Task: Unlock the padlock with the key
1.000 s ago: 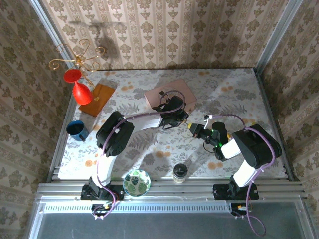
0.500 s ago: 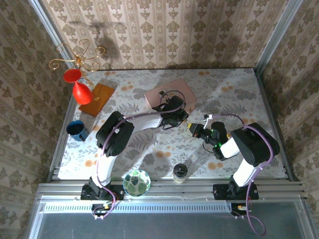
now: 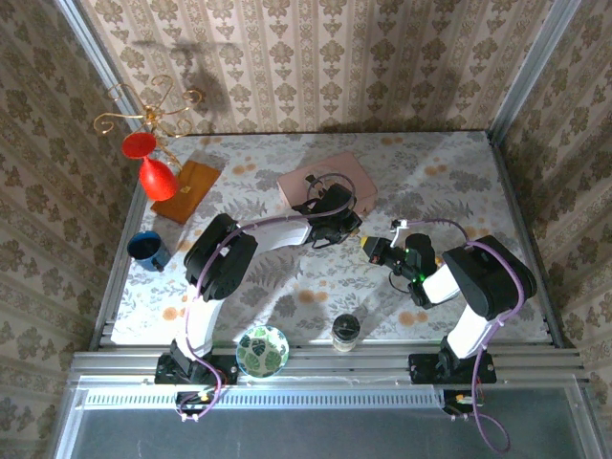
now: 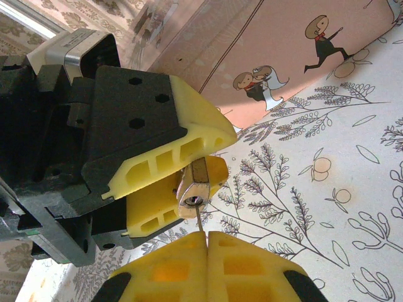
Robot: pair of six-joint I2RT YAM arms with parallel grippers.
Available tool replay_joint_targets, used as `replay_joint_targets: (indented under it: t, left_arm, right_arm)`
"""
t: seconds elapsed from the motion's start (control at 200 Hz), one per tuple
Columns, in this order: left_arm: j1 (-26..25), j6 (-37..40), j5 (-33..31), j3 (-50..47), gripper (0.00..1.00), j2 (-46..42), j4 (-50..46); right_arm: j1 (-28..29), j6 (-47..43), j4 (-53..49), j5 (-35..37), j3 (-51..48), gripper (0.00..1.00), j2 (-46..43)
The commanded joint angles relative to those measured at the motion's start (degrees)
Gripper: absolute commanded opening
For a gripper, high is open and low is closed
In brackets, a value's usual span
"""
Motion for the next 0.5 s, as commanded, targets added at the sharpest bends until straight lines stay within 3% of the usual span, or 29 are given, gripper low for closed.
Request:
replay_joint_targets:
  t: [0.0, 0.496]
  left_arm:
    - [-0.3, -1.1, 2.3, 2.0, 0.00, 0.0, 5.4]
    - [-0.3, -1.3, 2.1, 1.6, 0.00, -0.2, 5.2]
  right_arm:
    - [0.3, 0.2, 2.3, 1.5, 1.0, 0.00, -0.3]
    - [0.3, -0.4, 1.0, 2.7, 0.5, 0.00, -2.1]
